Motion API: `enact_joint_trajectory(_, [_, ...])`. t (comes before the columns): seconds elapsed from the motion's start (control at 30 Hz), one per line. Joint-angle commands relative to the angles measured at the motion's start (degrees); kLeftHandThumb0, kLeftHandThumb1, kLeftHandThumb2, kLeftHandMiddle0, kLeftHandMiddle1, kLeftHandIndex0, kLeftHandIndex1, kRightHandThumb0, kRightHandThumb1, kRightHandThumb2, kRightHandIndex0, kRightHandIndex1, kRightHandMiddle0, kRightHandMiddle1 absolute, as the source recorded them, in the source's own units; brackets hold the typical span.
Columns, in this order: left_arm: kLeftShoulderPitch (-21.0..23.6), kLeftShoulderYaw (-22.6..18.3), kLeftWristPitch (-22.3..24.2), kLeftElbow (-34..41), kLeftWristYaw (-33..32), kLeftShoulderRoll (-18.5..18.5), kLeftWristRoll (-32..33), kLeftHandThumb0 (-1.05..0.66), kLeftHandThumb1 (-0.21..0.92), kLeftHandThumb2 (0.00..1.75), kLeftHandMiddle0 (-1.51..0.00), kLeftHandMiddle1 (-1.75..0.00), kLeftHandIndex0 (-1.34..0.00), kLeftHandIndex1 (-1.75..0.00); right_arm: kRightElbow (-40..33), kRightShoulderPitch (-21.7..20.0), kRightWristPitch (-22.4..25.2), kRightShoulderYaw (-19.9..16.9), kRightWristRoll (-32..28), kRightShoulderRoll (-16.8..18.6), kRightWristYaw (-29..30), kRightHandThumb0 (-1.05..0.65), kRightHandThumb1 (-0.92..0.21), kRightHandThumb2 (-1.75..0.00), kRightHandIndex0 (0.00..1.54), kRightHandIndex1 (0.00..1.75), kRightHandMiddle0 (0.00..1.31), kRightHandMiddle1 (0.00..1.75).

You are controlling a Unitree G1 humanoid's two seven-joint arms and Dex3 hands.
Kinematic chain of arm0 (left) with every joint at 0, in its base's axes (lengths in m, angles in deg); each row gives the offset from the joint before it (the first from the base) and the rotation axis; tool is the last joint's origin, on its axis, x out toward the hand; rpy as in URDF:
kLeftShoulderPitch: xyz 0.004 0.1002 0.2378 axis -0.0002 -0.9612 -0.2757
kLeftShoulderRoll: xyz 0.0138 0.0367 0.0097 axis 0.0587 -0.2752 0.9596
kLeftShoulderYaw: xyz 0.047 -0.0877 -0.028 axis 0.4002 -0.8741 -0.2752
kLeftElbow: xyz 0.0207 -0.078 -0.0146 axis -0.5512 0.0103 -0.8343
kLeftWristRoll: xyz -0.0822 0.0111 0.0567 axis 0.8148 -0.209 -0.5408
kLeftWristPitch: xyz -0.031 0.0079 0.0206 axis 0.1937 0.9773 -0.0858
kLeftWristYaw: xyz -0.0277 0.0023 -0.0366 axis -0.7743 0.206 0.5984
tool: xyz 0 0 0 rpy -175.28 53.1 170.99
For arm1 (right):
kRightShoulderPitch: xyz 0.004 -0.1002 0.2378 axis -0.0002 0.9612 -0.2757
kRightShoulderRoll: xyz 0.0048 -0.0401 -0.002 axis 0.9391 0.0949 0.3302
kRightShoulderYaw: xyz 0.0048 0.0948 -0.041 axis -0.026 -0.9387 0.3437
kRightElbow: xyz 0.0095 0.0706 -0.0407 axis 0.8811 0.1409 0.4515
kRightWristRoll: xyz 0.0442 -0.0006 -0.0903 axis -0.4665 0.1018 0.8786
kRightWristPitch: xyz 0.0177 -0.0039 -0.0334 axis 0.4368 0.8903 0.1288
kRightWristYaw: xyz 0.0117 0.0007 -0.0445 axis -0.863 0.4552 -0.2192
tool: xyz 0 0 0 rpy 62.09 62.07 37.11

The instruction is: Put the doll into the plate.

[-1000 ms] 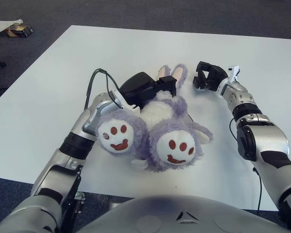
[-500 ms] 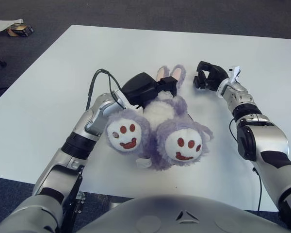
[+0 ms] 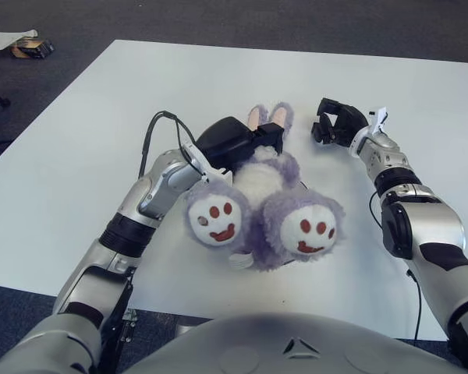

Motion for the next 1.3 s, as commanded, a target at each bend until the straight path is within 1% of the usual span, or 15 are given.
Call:
enact_joint_trajectory(0.0, [-0.9,0.5,0.5,0.8,-1.6,-0.7,-0.6,-0.43,0.48,1.1,-1.0,-1.75,-0.48,-1.75,4.7,7.1,4.3,2.3,4.4,0.8,0.0,-0.01,-0.08,-1.58,0.67,1.75,0.66,1.75])
enact_joint_trajectory(0.07, [-1.1,0.7,0.4,0.5,-2.0,-0.8,-0.9,-0.41,0.56,1.0,-0.95,-1.75,-0.42,-1.74,4.3,6.9,4.7,2.5,4.5,0.8,-0.4,-0.01,-0.09,-1.58,0.67,1.75,0.66,1.75])
enact_joint_trajectory(0.13, [-1.2,0.8,-0.5,-0.4,-2.9,-0.4,-1.9,-0.39,0.68,0.83,-0.74,-1.75,-0.35,-1.73,4.3,6.8,4.9,2.8,4.7,0.8,-0.6,-0.01,-0.09,-1.58,0.67,1.75,0.66,1.75])
enact_joint_trajectory(0.17, [-1.2,0.9,-1.1,-0.8,-3.5,-0.1,-2.4,-0.39,0.7,0.8,-0.64,-1.75,-0.33,-1.73,4.3,6.8,5.0,2.9,4.8,0.8,-0.7,-0.01,-0.09,-1.58,0.67,1.75,0.66,1.75])
enact_joint_trajectory(0.2, [-1.0,1.0,-1.9,-1.1,-4.4,0.3,-3.5,-0.38,0.75,0.74,-0.51,-1.75,-0.3,-1.73,4.3,6.7,5.0,3.1,4.9,0.8,-0.5,-0.01,-0.09,-1.57,0.66,1.75,0.65,1.75])
enact_joint_trajectory(0.23, [-0.8,1.1,-2.5,-1.3,-5.1,0.6,-4.4,-0.51,0.74,0.74,-0.34,-1.75,-0.2,-1.66,4.4,6.7,5.0,3.3,5.1,0.8,-0.4,-0.01,-0.09,-1.57,0.66,1.75,0.65,1.75])
enact_joint_trajectory(0.33, [-0.2,1.5,-4.4,-2.0,-7.4,1.3,-6.6,-0.68,0.74,0.77,-0.13,-1.73,-0.07,-1.55,4.3,6.7,4.7,3.8,5.5,0.8,0.2,-0.01,-0.09,-1.58,0.67,1.75,0.66,1.75])
enact_joint_trajectory(0.4, [0.3,1.7,-6.2,-2.8,-9.2,1.7,-7.9,-0.73,0.74,0.77,-0.06,-1.65,-0.04,-1.52,4.3,6.7,4.4,4.0,5.6,0.9,0.8,-0.01,-0.08,-1.58,0.67,1.75,0.66,1.75])
enact_joint_trajectory(0.43, [0.5,1.8,-6.8,-3.2,-9.9,1.9,-8.3,-0.78,0.76,0.75,-0.04,-1.53,-0.02,-1.48,4.2,6.7,4.3,4.1,5.6,0.9,1.0,-0.01,-0.08,-1.59,0.67,1.75,0.66,1.75])
enact_joint_trajectory(0.53, [1.3,2.0,-8.9,-4.3,-11.1,2.7,-9.4,-0.84,0.81,0.7,-0.02,-1.33,-0.01,-1.4,4.2,6.5,4.5,4.2,5.6,0.9,1.0,-0.01,-0.08,-1.59,0.68,1.75,0.67,1.75])
enact_joint_trajectory(0.6, [2.0,2.4,-10.0,-4.9,-10.9,3.4,-9.9,-0.89,0.87,0.63,-0.01,-1.13,0.0,-1.3,4.3,6.4,4.8,4.3,5.5,0.9,0.9,-0.01,-0.08,-1.59,0.67,1.75,0.66,1.75])
enact_joint_trajectory(0.63, [2.2,2.4,-10.3,-5.1,-10.9,3.6,-10.0,-0.9,0.88,0.62,0.0,-1.09,0.0,-1.28,4.3,6.4,4.9,4.3,5.5,0.9,0.8,-0.01,-0.08,-1.58,0.67,1.75,0.66,1.75])
enact_joint_trajectory(0.8, [4.7,3.7,-13.3,-6.8,-6.7,6.4,-8.2,-0.99,0.92,0.63,0.0,-0.75,0.0,-1.1,4.1,6.2,5.7,4.4,5.2,0.9,0.7,-0.01,-0.09,-1.57,0.66,1.75,0.65,1.75])
enact_joint_trajectory(1.13, [7.3,4.9,-16.3,-9.5,-2.6,8.5,-4.8,-1.04,0.92,0.6,0.0,-0.32,0.0,-0.87,3.9,6.0,6.6,4.1,4.7,0.8,0.2,-0.01,-0.12,-1.55,0.65,1.75,0.64,1.75])
enact_joint_trajectory(1.27, [8.4,5.2,-17.6,-10.3,-1.2,9.2,-4.1,-1.03,0.92,0.56,0.0,-0.22,0.0,-0.8,3.9,6.0,6.9,3.9,4.6,0.6,0.0,-0.01,-0.12,-1.54,0.64,1.75,0.63,1.75])
